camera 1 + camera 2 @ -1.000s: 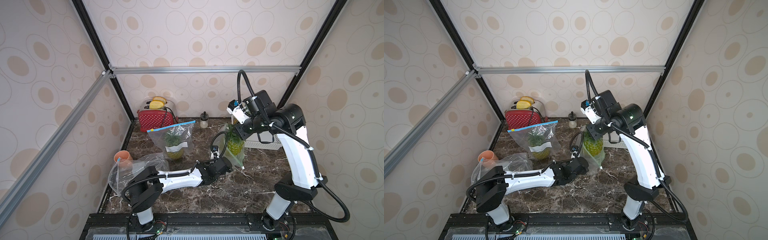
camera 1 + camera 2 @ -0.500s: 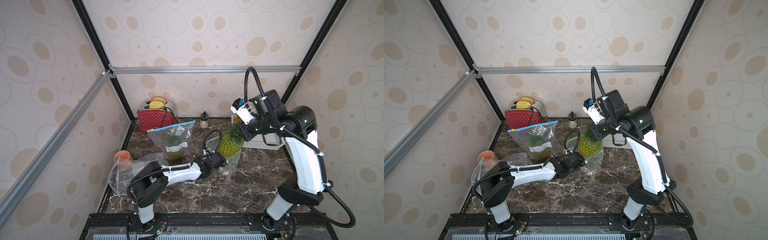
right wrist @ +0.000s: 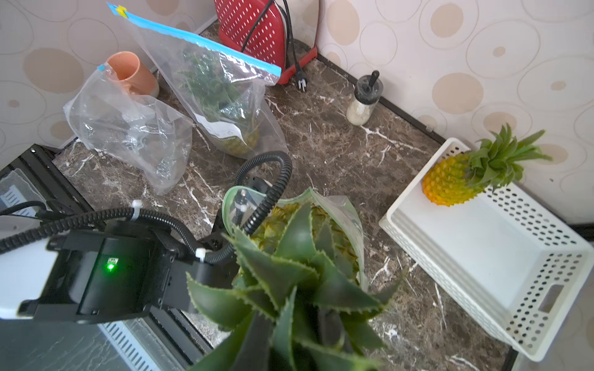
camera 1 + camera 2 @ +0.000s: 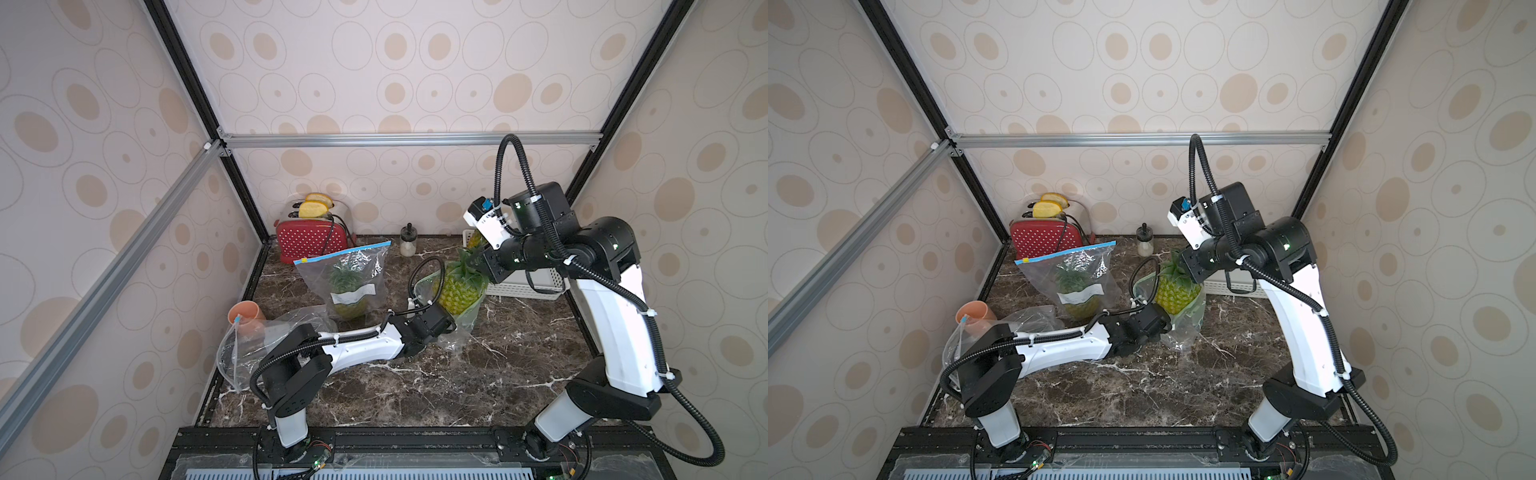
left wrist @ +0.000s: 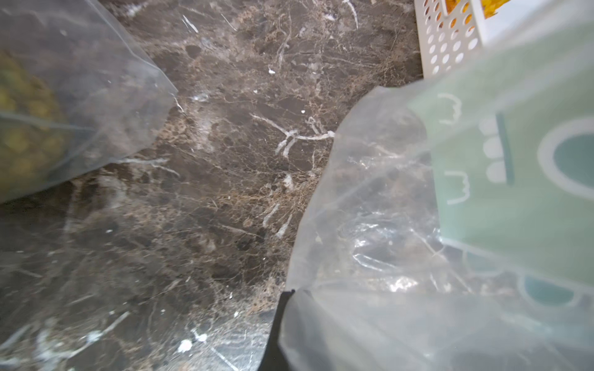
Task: Open the zip-top bag and take out the pineapple
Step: Pick up the pineapple from the zipper food storage bag.
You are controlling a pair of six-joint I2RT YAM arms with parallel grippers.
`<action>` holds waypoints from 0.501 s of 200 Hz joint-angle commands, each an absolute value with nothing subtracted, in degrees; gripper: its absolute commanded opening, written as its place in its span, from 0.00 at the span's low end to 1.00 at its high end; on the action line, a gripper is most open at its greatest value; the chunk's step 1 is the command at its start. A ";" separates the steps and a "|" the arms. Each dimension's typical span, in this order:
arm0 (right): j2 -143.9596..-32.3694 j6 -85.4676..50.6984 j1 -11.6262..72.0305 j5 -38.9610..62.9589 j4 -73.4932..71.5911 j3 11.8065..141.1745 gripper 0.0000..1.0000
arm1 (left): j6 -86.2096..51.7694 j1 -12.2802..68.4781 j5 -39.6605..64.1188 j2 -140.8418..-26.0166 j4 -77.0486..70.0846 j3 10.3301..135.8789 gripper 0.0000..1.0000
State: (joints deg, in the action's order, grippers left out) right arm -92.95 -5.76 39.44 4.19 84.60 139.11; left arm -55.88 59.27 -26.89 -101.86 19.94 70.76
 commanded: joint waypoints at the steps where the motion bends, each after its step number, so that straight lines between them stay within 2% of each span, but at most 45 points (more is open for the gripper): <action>1: -92.78 -7.41 39.22 8.84 74.99 139.00 0.00 | -54.17 60.88 -32.19 -102.54 26.80 76.25 0.00; 40: -92.22 -8.02 39.53 10.62 71.79 137.49 0.00 | -52.79 62.30 -37.34 -103.06 33.15 80.43 0.00; 100: -88.93 -7.98 39.72 12.09 70.13 137.62 0.00 | -54.96 61.97 -39.95 -107.93 45.66 86.49 0.00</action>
